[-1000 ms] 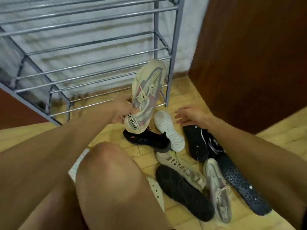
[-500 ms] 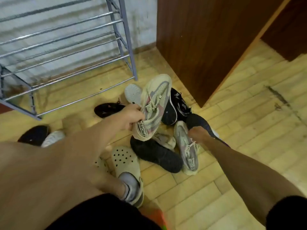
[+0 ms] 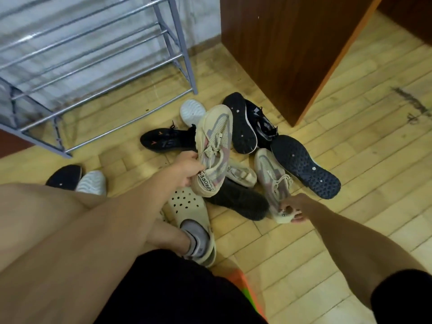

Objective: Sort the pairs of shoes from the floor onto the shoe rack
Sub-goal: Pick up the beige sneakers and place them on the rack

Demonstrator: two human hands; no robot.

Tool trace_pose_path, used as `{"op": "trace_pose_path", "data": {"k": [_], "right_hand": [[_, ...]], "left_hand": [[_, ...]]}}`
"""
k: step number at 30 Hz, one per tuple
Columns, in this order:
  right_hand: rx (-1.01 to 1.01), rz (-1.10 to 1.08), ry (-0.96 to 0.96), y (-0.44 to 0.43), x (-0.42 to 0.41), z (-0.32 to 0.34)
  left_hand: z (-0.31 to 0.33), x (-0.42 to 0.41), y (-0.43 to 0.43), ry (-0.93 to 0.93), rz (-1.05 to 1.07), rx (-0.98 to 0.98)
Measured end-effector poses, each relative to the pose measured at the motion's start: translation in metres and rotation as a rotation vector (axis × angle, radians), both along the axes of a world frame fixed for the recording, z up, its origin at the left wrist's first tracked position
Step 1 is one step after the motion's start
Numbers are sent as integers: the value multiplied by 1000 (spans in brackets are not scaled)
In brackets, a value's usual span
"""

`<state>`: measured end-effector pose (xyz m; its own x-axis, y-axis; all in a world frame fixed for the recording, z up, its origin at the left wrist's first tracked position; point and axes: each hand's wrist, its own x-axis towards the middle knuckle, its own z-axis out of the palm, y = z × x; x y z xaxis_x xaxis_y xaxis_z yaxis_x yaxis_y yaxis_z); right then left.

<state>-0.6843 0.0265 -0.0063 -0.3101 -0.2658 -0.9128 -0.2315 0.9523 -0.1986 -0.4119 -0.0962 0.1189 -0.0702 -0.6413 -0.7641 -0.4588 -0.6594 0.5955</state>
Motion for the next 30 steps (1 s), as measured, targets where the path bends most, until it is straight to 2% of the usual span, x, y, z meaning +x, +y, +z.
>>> {"op": "trace_pose_path", "data": {"k": [4, 10, 14, 16, 19, 22, 26, 30], "right_hand": [[-26, 242, 66, -21, -7, 43], [-153, 682, 420, -65, -3, 138], [-224, 806, 558, -98, 8, 202], [-305, 690, 474, -112, 16, 232], [-479, 420, 234, -128, 39, 277], [-634, 267, -4, -146, 78, 324], [-803, 218, -234, -166, 145, 379], [-829, 258, -426, -186, 214, 406]], "left_hand": [[18, 0, -1, -28, 32, -39], [63, 2, -2, 3, 14, -140], [104, 15, -4, 41, 45, -263], [123, 26, -8, 45, 63, -319], [160, 48, -13, 80, 124, -392], [197, 80, -20, 63, 204, -482], [237, 132, -31, 96, 307, -564], [257, 183, -36, 131, 398, -605]]}}
